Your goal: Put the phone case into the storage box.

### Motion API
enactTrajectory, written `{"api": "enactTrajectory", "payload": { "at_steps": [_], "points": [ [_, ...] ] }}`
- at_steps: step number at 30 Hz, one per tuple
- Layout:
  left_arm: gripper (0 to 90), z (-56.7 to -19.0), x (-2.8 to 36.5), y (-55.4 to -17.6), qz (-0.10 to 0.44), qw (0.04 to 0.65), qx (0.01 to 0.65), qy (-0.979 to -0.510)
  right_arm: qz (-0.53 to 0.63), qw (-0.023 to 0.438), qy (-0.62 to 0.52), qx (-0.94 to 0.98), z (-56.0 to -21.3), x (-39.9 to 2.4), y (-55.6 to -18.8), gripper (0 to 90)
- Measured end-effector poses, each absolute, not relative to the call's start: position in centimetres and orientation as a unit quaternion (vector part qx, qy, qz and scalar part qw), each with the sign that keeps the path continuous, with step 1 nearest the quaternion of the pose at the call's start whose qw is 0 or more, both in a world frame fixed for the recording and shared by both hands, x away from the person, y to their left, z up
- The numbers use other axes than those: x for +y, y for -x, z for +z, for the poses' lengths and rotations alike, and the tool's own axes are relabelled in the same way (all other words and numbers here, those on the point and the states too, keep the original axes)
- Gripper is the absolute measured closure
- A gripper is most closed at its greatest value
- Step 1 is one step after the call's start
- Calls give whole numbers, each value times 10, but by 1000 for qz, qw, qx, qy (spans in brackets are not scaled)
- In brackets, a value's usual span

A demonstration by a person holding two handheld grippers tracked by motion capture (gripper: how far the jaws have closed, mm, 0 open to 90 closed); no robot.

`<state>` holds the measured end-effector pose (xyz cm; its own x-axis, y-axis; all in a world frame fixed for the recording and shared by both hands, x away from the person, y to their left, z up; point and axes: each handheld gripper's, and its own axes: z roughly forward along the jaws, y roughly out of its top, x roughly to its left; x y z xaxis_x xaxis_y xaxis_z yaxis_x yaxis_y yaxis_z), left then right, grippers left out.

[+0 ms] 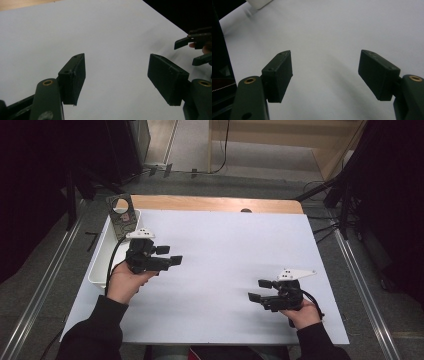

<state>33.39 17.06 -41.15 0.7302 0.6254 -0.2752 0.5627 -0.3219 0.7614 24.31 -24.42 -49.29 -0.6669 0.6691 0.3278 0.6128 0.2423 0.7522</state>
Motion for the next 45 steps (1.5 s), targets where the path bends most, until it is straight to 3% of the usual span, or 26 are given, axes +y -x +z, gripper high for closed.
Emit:
{"api": "enactTrajectory", "payload": {
  "at_steps": [45],
  "points": [
    [303,-477,183,-280,29,445,321,-836,461,29,-402,791,-493,-243,-241,263]
  ]
}}
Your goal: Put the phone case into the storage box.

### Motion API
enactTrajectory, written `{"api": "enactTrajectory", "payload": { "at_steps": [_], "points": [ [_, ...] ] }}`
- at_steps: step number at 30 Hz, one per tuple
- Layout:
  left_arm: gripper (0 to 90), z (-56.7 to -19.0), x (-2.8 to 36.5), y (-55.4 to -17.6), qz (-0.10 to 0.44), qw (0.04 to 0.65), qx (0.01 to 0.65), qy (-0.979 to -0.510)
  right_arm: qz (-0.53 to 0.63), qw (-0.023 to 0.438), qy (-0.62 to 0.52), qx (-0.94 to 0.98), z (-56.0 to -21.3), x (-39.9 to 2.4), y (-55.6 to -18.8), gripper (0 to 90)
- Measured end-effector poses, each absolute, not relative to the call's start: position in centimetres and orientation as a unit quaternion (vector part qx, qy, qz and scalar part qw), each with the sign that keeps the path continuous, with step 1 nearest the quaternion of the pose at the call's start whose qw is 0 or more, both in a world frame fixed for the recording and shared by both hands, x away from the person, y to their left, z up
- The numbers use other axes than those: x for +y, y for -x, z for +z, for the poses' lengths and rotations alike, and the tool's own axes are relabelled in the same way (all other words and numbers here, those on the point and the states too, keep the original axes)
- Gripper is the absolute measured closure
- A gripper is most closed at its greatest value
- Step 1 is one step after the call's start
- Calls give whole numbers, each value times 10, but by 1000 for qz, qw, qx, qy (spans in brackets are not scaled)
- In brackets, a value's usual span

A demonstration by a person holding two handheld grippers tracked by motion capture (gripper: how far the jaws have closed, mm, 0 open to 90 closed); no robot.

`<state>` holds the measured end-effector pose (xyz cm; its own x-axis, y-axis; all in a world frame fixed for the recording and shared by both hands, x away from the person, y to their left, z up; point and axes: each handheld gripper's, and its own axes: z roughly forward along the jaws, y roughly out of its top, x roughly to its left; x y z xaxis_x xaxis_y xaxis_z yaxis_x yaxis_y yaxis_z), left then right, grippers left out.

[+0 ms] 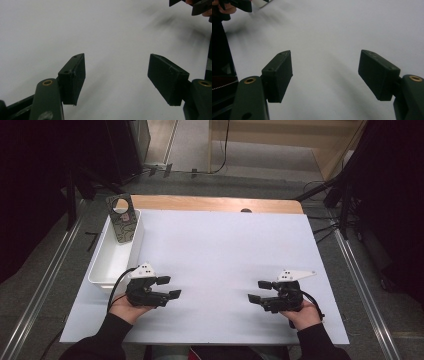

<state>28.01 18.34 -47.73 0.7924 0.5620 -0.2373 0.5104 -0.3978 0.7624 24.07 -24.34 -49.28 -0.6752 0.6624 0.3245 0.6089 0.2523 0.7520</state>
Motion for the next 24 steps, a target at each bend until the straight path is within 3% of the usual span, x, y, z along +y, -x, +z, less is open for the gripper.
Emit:
{"api": "enactTrajectory", "payload": {
  "at_steps": [24],
  "points": [
    [303,-478,185,-281,22,449,319,-834,460,27,-400,792,-493,-243,-241,263]
  ]
}}
